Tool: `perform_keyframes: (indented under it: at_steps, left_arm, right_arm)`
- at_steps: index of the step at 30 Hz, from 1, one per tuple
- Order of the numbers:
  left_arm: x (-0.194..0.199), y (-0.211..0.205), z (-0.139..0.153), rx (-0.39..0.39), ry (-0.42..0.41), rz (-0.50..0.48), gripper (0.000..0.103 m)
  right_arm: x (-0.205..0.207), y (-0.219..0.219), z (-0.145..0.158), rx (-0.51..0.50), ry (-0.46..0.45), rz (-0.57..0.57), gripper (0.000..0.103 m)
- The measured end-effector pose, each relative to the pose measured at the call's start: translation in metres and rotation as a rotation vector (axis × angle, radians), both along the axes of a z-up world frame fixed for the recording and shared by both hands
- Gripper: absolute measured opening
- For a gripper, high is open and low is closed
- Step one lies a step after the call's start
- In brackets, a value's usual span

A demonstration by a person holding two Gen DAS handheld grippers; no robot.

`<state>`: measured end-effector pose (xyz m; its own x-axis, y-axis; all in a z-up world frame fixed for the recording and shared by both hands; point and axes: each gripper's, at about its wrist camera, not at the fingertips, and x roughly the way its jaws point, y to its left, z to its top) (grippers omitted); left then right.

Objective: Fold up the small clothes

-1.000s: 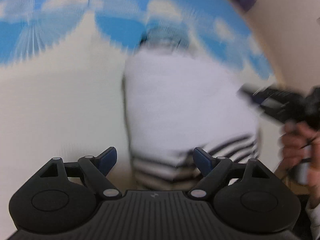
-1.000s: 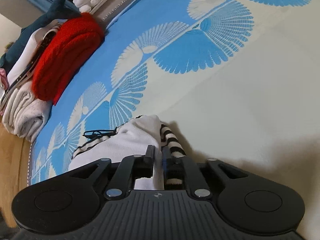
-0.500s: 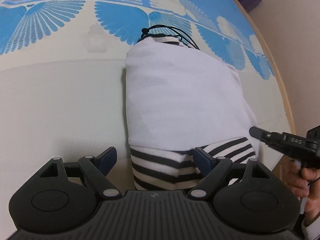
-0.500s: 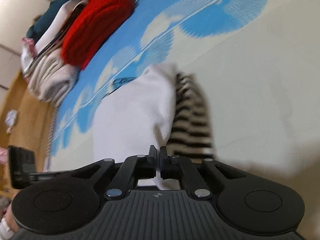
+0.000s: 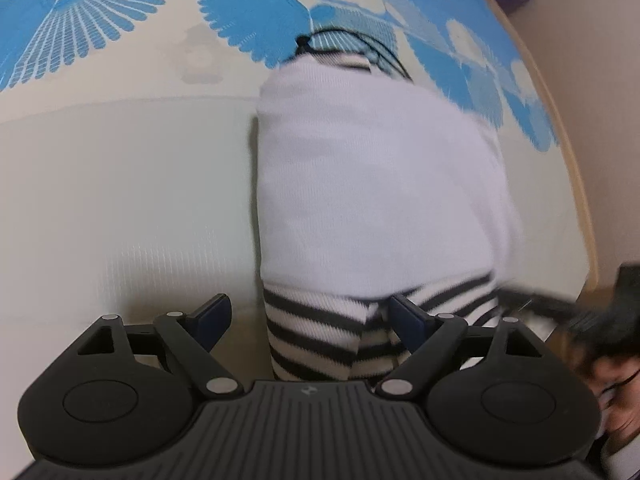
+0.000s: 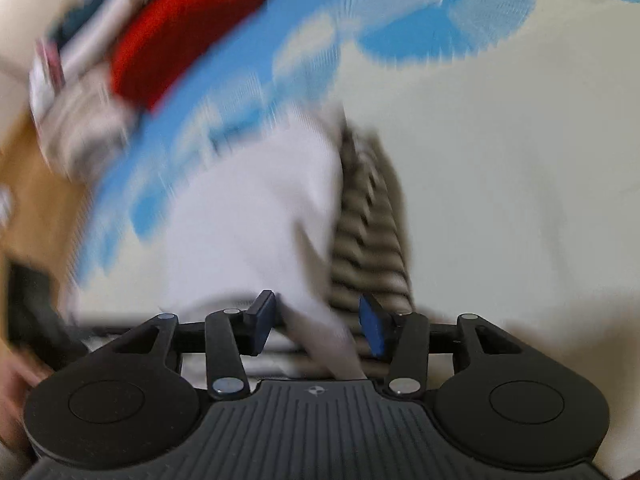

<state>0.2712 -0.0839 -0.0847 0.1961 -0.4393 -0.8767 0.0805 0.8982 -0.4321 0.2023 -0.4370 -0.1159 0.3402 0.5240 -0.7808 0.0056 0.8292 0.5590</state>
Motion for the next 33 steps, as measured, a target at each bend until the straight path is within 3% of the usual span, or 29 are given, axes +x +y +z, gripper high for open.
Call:
perform_keyframes:
  at_steps: [2, 3, 7, 10, 12, 16, 19, 21, 23, 25, 28, 33]
  left_arm:
    - [0.005, 0.005, 0.001, -0.028, -0.005, 0.037, 0.089]
    - [0.008, 0.008, 0.002, -0.041, -0.006, 0.056, 0.089]
    - [0.020, 0.013, -0.004, -0.074, 0.005, 0.128, 0.089]
    - [0.027, 0.014, -0.013, -0.107, 0.019, 0.157, 0.090]
    - [0.031, 0.013, -0.020, -0.124, 0.035, 0.173, 0.091]
    - [0.037, 0.009, -0.034, -0.157, 0.047, 0.191, 0.091]
    - [0.040, 0.008, -0.040, -0.195, 0.043, 0.204, 0.086]
    - [0.041, 0.005, -0.036, -0.191, 0.010, 0.191, 0.076]
    - [0.039, 0.002, -0.027, -0.172, -0.021, 0.176, 0.054]
    - [0.038, 0.002, -0.009, -0.155, -0.062, 0.168, 0.041]
    - [0.038, 0.013, 0.028, -0.128, -0.178, 0.157, 0.039]
    - [0.047, 0.065, 0.065, -0.078, -0.304, 0.256, 0.041]
  right_arm:
    - [0.000, -0.001, -0.009, -0.107, 0.046, -0.019, 0.050]
    - [0.000, -0.006, -0.009, -0.114, 0.042, -0.046, 0.049]
    - [0.002, -0.025, 0.012, 0.037, -0.089, -0.178, 0.051]
    - [0.006, -0.025, 0.016, 0.142, -0.142, -0.210, 0.064]
    - [0.013, -0.015, 0.010, 0.150, -0.112, -0.190, 0.071]
    - [0.024, 0.010, -0.009, 0.041, -0.038, -0.142, 0.073]
    - [0.027, 0.011, -0.016, 0.047, -0.007, -0.178, 0.074]
    - [0.030, 0.011, -0.018, 0.077, -0.002, -0.193, 0.051]
    - [0.032, 0.016, -0.015, 0.099, -0.011, -0.196, 0.034]
    - [0.035, 0.024, -0.006, 0.072, -0.046, -0.200, 0.025]
    - [0.041, 0.034, 0.008, 0.101, -0.102, -0.231, 0.014]
    - [0.064, 0.069, 0.025, 0.183, -0.205, -0.216, 0.010]
